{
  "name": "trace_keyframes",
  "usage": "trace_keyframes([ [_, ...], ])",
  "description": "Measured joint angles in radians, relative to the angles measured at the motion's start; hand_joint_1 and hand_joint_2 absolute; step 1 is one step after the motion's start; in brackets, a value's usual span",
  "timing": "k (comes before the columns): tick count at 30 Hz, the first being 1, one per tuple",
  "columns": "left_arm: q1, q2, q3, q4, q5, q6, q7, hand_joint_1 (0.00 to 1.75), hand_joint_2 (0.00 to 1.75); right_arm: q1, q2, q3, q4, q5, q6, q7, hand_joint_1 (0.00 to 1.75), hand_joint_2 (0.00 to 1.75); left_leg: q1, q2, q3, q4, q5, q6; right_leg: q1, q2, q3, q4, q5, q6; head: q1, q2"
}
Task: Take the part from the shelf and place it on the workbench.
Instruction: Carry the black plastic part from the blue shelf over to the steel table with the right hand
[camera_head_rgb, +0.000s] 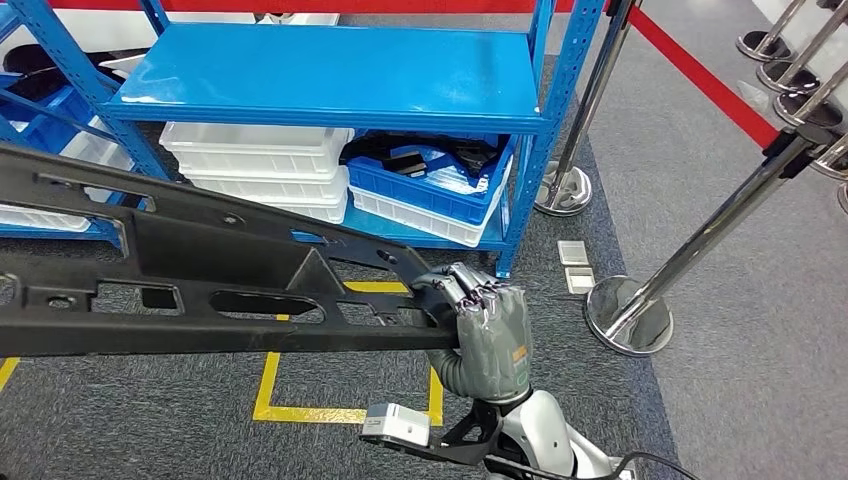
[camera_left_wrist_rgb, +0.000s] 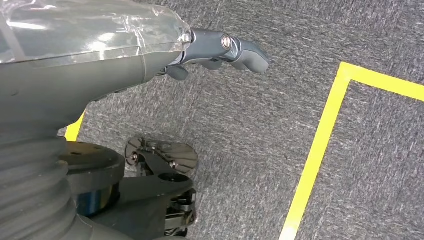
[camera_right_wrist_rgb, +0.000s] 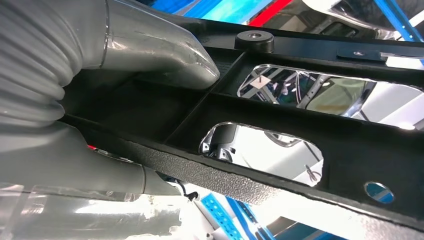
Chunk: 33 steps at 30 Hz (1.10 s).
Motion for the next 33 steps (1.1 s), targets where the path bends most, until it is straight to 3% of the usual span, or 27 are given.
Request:
trace_keyframes([
  [2, -0.001, 0.0, 0.0, 0.0, 0.0, 0.0, 0.0, 0.0, 1.75, -0.001, -0.001, 0.0, 0.0, 0.001, 0.0, 0.002, 1.75, 1.75, -0.002, -0.001, -0.007, 0.013, -0.003, -0.007, 0.001, 0.0, 0.066, -0.121, 0.04, -0.005, 0.002, 0.0],
  [3, -0.001, 0.0, 0.0, 0.0, 0.0, 0.0, 0.0, 0.0, 1.75, -0.001, -0.001, 0.0, 0.0, 0.001, 0.0, 0.003, 1.75, 1.75, -0.004, -0.002, -0.011, 0.018, -0.004, -0.012, 0.002, 0.001, 0.08, -0.154, 0.046, -0.009, 0.001, 0.0],
  [6, -0.001, 0.0, 0.0, 0.0, 0.0, 0.0, 0.0, 0.0, 1.75, 0.0, -0.003, 0.0, 0.0, 0.0, 0.0, 0.004, 1.75, 1.75, -0.005, -0.003, -0.021, 0.026, -0.001, -0.026, 0.004, 0.003, 0.076, -0.168, 0.049, -0.021, -0.002, 0.0],
  [8, -0.001, 0.0, 0.0, 0.0, 0.0, 0.0, 0.0, 0.0, 1.75, -0.001, -0.003, 0.0, 0.0, -0.001, 0.0, 0.004, 1.75, 1.75, -0.004, -0.004, -0.033, 0.054, -0.025, -0.038, 0.001, 0.001, 0.074, -0.174, 0.056, -0.033, -0.006, 0.0],
  [11, 0.0, 0.0, 0.0, 0.0, 0.0, 0.001, 0.0, 0.0, 1.75, -0.002, -0.004, 0.001, 0.0, -0.003, 0.0, 0.004, 1.75, 1.75, 0.001, -0.005, -0.101, 0.222, -0.12, -0.054, 0.0, -0.004, 0.065, -0.176, 0.063, -0.045, -0.017, 0.0],
  [12, 0.0, 0.0, 0.0, 0.0, 0.0, 0.002, 0.0, 0.0, 1.75, -0.002, -0.004, 0.001, 0.0, -0.004, 0.0, 0.004, 1.75, 1.75, 0.002, -0.005, -0.123, 0.274, -0.138, -0.057, 0.0, -0.005, 0.062, -0.175, 0.064, -0.046, -0.017, 0.0],
  [13, 0.001, 0.0, 0.0, 0.0, 0.001, 0.002, 0.0, 0.0, 1.75, -0.002, -0.004, 0.001, 0.0, -0.005, 0.0, 0.004, 1.75, 1.75, 0.003, -0.005, -0.13, 0.296, -0.138, -0.057, 0.001, -0.005, 0.06, -0.175, 0.065, -0.047, -0.018, 0.0],
  [14, 0.001, 0.0, 0.0, 0.0, 0.001, 0.002, 0.0, 0.0, 1.75, -0.002, -0.004, 0.001, 0.0, -0.006, 0.0, 0.004, 1.75, 1.75, 0.003, -0.005, -0.118, 0.279, -0.12, -0.055, 0.001, -0.005, 0.06, -0.174, 0.065, -0.048, -0.018, 0.0],
  [16, 0.001, 0.0, 0.0, 0.0, 0.001, 0.003, 0.0, 0.0, 1.75, -0.003, -0.004, 0.001, 0.0, -0.008, 0.0, 0.004, 1.75, 1.75, 0.002, -0.005, -0.051, 0.15, -0.054, -0.045, 0.001, -0.005, 0.061, -0.174, 0.066, -0.047, -0.02, 0.0],
  [18, 0.0, 0.0, 0.0, 0.0, 0.001, 0.004, -0.002, 0.0, 1.75, -0.005, -0.004, 0.001, 0.0, -0.01, 0.0, 0.004, 1.75, 1.75, -0.003, -0.005, 0.0, 0.036, -0.016, -0.035, 0.003, -0.005, 0.059, -0.173, 0.069, -0.041, -0.021, 0.0],
  [22, 0.003, 0.0, 0.0, 0.0, 0.001, 0.007, -0.004, 0.0, 1.75, -0.006, -0.004, 0.002, 0.0, -0.012, 0.0, 0.003, 1.75, 1.75, -0.006, -0.006, 0.004, 0.0, -0.003, -0.02, 0.001, -0.006, 0.051, -0.171, 0.074, -0.02, -0.021, 0.0],
  [24, 0.003, 0.0, 0.0, 0.0, 0.0, 0.008, -0.005, 0.0, 1.75, -0.007, -0.004, 0.002, 0.0, -0.013, 0.0, 0.002, 1.75, 1.75, 0.0, -0.003, 0.004, -0.014, 0.009, -0.008, 0.002, -0.004, 0.03, -0.12, 0.034, -0.012, -0.017, 0.0],
  [26, 0.003, 0.0, 0.0, 0.0, 0.0, 0.008, -0.006, 0.0, 1.75, -0.008, -0.004, 0.002, 0.0, -0.015, 0.0, 0.002, 1.75, 1.75, 0.001, -0.002, -0.001, -0.015, 0.014, -0.002, 0.001, -0.002, -0.019, -0.005, -0.034, -0.008, -0.011, 0.0],
  [28, 0.005, 0.0, 0.0, 0.0, 0.0, 0.008, -0.006, 0.0, 1.75, -0.007, -0.004, 0.002, 0.0, -0.017, 0.0, 0.002, 1.75, 1.75, 0.0, -0.002, -0.008, -0.01, 0.015, -0.001, 0.0, -0.001, -0.052, 0.083, -0.063, -0.003, -0.008, 0.0],
  [29, 0.005, 0.0, 0.0, 0.0, 0.0, 0.008, -0.006, 0.0, 1.75, -0.007, -0.005, 0.002, 0.0, -0.018, 0.0, 0.002, 1.75, 1.75, 0.001, -0.003, -0.011, -0.007, 0.015, -0.002, -0.001, -0.001, -0.045, 0.078, -0.05, -0.002, -0.007, 0.0],
  [30, 0.005, 0.0, 0.0, 0.0, 0.0, 0.008, -0.006, 0.0, 1.75, -0.007, -0.005, 0.002, 0.0, -0.018, 0.0, 0.002, 1.75, 1.75, 0.002, -0.004, -0.013, -0.002, 0.014, -0.003, -0.002, -0.001, -0.02, 0.035, -0.022, -0.001, -0.006, 0.0],
  [32, 0.005, 0.0, 0.0, 0.0, 0.0, 0.008, -0.006, 0.0, 1.75, -0.009, -0.005, 0.002, 0.0, -0.018, 0.0, 0.001, 1.75, 1.75, 0.002, -0.006, -0.018, 0.012, 0.009, -0.012, -0.005, 0.0, 0.045, -0.095, 0.032, 0.0, -0.004, 0.0],
  [33, 0.004, 0.0, 0.0, 0.0, 0.0, 0.008, -0.006, 0.0, 1.75, -0.009, -0.005, 0.002, 0.0, -0.018, 0.0, 0.001, 1.75, 1.75, 0.0, -0.007, -0.022, 0.019, 0.006, -0.017, -0.005, 0.001, 0.065, -0.139, 0.045, -0.002, -0.003, 0.0],
])
